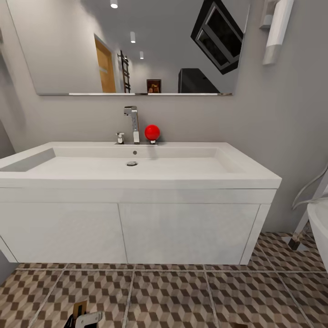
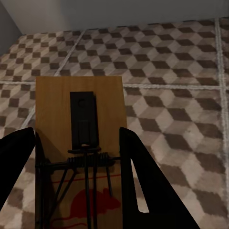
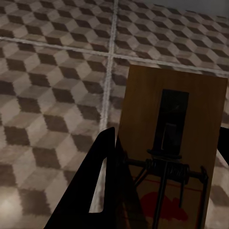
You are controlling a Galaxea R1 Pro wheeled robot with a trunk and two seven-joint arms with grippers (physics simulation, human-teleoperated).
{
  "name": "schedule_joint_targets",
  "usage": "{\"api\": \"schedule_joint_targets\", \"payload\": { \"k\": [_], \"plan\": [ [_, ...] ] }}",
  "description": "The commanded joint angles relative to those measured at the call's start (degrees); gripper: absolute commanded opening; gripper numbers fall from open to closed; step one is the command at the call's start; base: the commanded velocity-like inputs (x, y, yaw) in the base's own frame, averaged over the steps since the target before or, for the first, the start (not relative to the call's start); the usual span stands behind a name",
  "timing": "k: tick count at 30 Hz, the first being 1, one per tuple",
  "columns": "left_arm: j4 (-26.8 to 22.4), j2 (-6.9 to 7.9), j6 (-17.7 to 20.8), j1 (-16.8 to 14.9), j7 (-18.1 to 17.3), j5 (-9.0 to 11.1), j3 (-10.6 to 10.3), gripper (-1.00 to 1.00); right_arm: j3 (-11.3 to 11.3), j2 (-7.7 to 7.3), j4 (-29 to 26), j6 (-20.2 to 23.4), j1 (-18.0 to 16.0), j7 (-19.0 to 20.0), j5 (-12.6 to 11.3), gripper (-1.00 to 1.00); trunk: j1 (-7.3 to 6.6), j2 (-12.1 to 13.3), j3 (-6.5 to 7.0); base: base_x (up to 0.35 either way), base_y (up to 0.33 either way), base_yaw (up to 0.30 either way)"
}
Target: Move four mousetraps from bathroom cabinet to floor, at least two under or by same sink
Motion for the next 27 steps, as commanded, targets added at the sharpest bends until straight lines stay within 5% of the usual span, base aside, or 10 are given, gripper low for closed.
{"api": "schedule_joint_targets", "payload": {
  "k": [1, 13, 21, 27],
  "plan": [
    [0.0, 0.02, -0.1, 0.0, 0.2, 0.4, -0.5, -1.0, 0.6, 0.03, 0.2, -0.3, -0.1, 0.1, -0.5, -1.0, -0.01, 0.0, -0.05, 0.0, 0.0, 0.0],
    [0.0, 0.06, -0.1, 0.0, 0.3, 0.4, -0.5, -1.0, 0.8, -0.04, 0.2, -0.3, -0.1, 0.2, -0.4, -1.0, -0.01, 0.0, -0.05, 0.0, 0.0, 0.0],
    [0.0, 0.16, -0.1, 0.0, 0.4, 0.4, -0.3, -1.0, 0.8, -0.11, 0.2, -0.3, -0.1, 0.1, -0.4, -1.0, 0.19, -0.1, -1.83, 0.0, 0.0, 0.0],
    [0.0, 0.1, 0.0, 0.0, 0.3, 0.4, -0.4, -1.0, 0.7, -0.36, 0.1, -0.8, -0.1, 0.0, -0.2, -1.0, 0.19, -0.1, -1.83, 0.0, 0.0, 0.0]
  ]
}}
